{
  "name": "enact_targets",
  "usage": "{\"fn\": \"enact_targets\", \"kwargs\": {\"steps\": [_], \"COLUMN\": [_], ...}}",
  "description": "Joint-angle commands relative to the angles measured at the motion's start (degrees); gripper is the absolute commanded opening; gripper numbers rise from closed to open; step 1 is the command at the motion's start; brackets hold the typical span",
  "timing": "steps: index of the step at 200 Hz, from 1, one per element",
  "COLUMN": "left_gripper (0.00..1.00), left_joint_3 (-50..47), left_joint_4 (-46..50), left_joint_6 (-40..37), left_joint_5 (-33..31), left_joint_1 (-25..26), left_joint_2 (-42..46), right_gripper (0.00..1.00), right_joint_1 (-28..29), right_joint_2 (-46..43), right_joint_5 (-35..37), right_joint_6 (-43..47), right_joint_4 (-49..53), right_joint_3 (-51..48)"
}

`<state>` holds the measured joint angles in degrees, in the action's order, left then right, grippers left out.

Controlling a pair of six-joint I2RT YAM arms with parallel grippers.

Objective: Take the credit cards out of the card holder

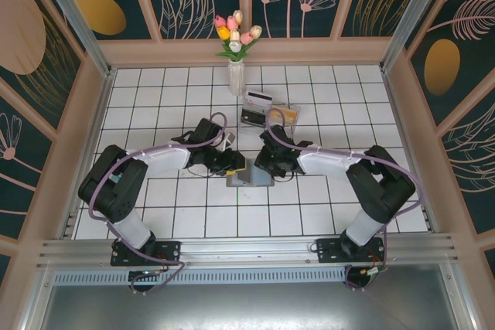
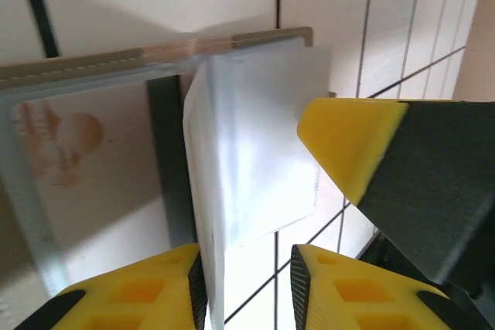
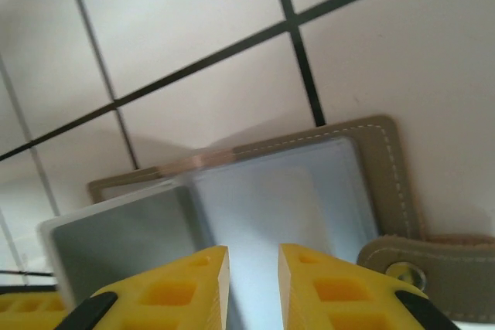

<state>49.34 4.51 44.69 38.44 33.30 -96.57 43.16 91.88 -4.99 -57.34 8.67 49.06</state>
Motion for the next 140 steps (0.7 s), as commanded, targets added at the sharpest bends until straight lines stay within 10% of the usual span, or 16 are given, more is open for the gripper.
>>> {"fn": "enact_targets", "kwargs": {"steps": [1,140], "left_gripper": [0.36,0.37], "left_joint_3": [0.53,0.41], "left_joint_4": [-3.24,-10.79], "left_joint_6": [1.5,4.44], "left_joint_5": [2.6,5.95], "left_joint_1": [0.97,3.32], "left_joint_2": [0.7,-1.29], "right_gripper": [0.28,0.39], "right_joint_1": [-0.65,-7.37], "right_joint_2": [-3.77,-5.32], "right_joint_5": [-0.78,-19.28], "right_joint_6": [0.08,-9.73], "right_joint_4": [-3.02,-28.72], "right_joint_3": [-2.55,-16.13]}}
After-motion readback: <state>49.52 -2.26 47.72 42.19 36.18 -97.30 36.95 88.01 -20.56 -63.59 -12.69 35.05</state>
